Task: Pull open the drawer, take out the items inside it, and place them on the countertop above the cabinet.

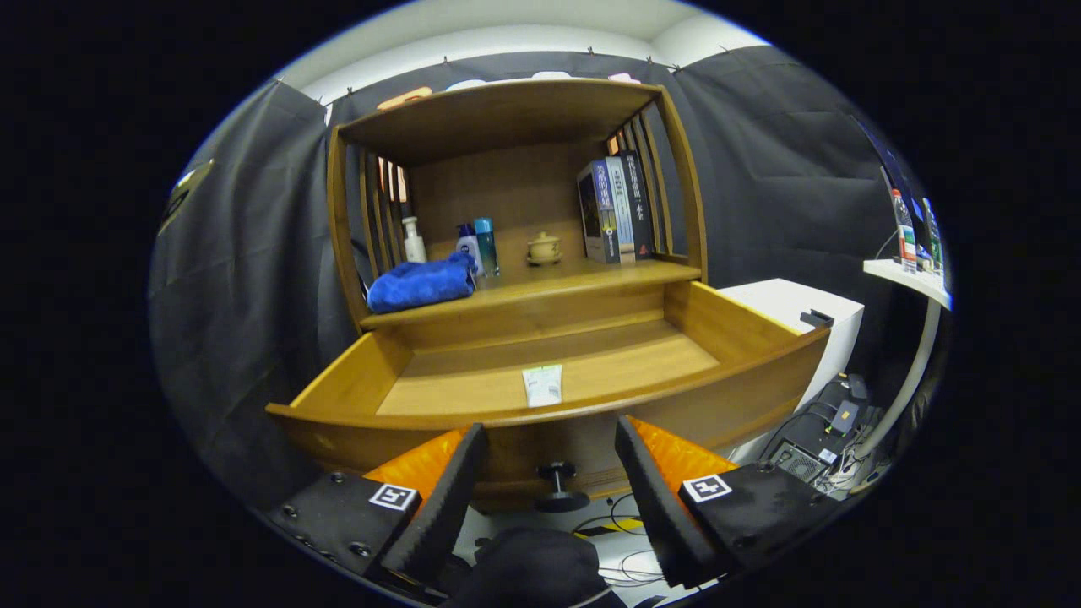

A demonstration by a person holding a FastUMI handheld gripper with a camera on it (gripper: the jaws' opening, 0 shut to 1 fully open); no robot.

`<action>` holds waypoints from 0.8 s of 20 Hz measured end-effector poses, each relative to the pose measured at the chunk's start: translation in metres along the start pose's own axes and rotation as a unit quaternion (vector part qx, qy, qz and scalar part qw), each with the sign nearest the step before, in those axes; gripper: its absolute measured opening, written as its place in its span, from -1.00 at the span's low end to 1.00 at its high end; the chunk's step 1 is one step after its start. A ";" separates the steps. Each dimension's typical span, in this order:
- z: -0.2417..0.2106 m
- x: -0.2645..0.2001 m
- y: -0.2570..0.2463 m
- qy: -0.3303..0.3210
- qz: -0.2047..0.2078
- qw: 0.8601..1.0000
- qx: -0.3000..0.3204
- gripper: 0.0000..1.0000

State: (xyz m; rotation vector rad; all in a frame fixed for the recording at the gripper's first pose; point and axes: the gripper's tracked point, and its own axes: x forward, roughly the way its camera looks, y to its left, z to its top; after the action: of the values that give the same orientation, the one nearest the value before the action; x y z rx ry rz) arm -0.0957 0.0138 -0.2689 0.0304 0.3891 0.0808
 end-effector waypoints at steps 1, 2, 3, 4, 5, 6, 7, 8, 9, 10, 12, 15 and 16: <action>0.008 0.000 0.001 -0.002 0.000 1.000 -0.001 0.97; 0.017 0.001 0.001 -0.006 0.001 1.000 -0.003 0.97; 0.026 0.003 0.002 -0.012 0.002 1.000 -0.005 0.97; 0.033 0.006 0.003 -0.016 0.002 1.000 -0.008 0.97; 0.039 0.010 0.003 -0.018 0.003 1.000 -0.009 0.97; 0.045 0.014 0.004 -0.019 0.003 1.000 -0.010 0.97; 0.050 0.020 0.004 -0.019 0.003 1.000 -0.011 0.97; 0.056 0.026 0.005 -0.018 0.001 1.000 -0.011 0.97; 0.060 0.034 0.003 -0.011 -0.008 1.000 -0.010 0.97; 0.063 0.042 0.001 -0.004 -0.013 1.000 -0.010 0.97; 0.077 0.056 0.009 0.005 -0.006 1.000 -0.005 0.97; 0.089 0.080 0.018 0.024 0.007 0.999 -0.023 0.97; 0.090 0.088 0.021 0.039 0.012 0.999 -0.035 0.98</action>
State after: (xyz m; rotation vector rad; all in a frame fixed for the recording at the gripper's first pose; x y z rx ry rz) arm 0.0182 0.0409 -0.2180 -0.0381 0.4642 0.1195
